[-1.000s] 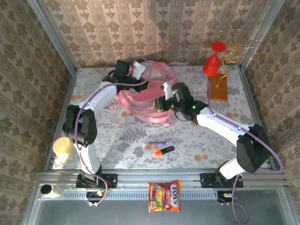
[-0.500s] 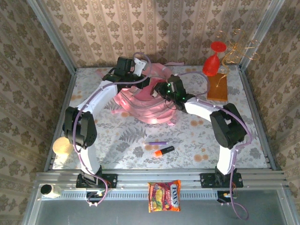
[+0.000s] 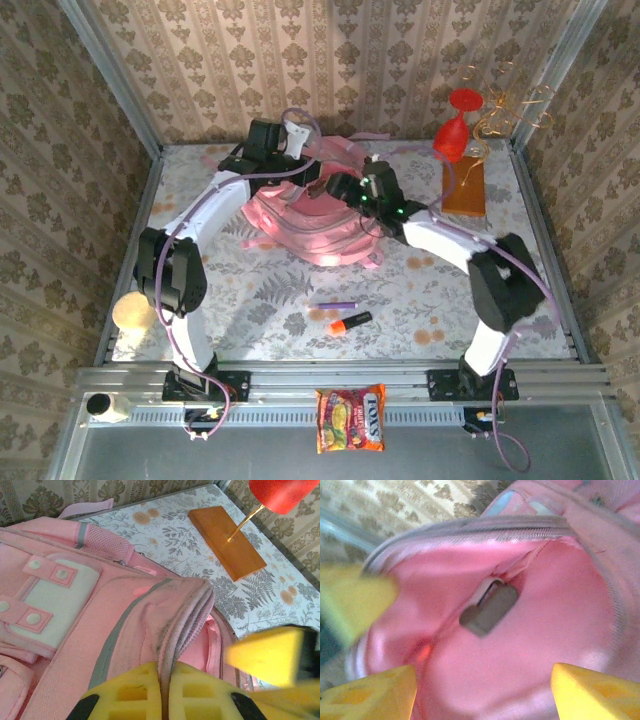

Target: Pack books, pencil case, and school supplies into a backpack

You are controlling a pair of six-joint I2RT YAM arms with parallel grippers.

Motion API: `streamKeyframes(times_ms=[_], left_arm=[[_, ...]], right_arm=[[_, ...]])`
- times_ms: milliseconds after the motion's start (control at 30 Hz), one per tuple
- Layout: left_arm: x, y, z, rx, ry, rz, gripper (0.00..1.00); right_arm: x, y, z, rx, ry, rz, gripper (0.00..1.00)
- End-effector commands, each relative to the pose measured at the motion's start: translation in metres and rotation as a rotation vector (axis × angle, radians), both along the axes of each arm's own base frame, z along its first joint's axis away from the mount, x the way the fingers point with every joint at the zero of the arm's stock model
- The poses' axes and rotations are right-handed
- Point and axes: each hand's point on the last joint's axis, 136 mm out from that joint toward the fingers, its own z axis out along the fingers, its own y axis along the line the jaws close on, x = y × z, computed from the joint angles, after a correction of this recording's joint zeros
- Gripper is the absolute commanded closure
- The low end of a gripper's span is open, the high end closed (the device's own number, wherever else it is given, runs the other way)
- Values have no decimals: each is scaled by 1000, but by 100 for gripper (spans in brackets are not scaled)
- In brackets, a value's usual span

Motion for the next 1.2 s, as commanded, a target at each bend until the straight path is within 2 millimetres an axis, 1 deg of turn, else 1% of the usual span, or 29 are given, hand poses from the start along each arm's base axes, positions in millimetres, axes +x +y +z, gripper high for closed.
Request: streamKeyframes(times_ms=[0, 100, 167, 233, 300, 400, 500, 600, 867, 967, 1033, 1167], left_arm=[[17, -4, 53, -102, -143, -12, 100], [18, -4, 48, -91, -146, -21, 100], [18, -4, 45, -85, -142, -23, 100], [19, -3, 43, -79, -137, -21, 100], [18, -3, 41, -74, -132, -22, 100], [18, -1, 38, -68, -129, -19, 100], [17, -1, 39, -64, -130, -21, 100], [15, 0, 39, -59, -133, -21, 100], [13, 2, 39, -48, -143, -23, 100], [12, 3, 38, -44, -145, -22, 100], [12, 3, 38, -41, -147, -20, 100], [12, 4, 36, -41, -148, -12, 100]], right_arm=[[-65, 11, -31, -375, -70, 324, 28], [-122, 28, -69, -602, -48, 572, 28], [-150, 38, -92, -688, -27, 705, 28], [-170, 45, -110, -737, -4, 806, 28], [-185, 50, -129, -801, 23, 889, 28], [-199, 54, -154, -893, 68, 974, 28], [-201, 55, -173, -960, 110, 1011, 31], [-201, 57, -184, -988, 136, 1035, 37], [-193, 63, -200, -1025, 147, 1045, 64], [-183, 63, -201, -1055, 118, 1017, 75], [-171, 64, -199, -1071, 84, 984, 79], [-139, 71, -181, -1054, -2, 900, 89]])
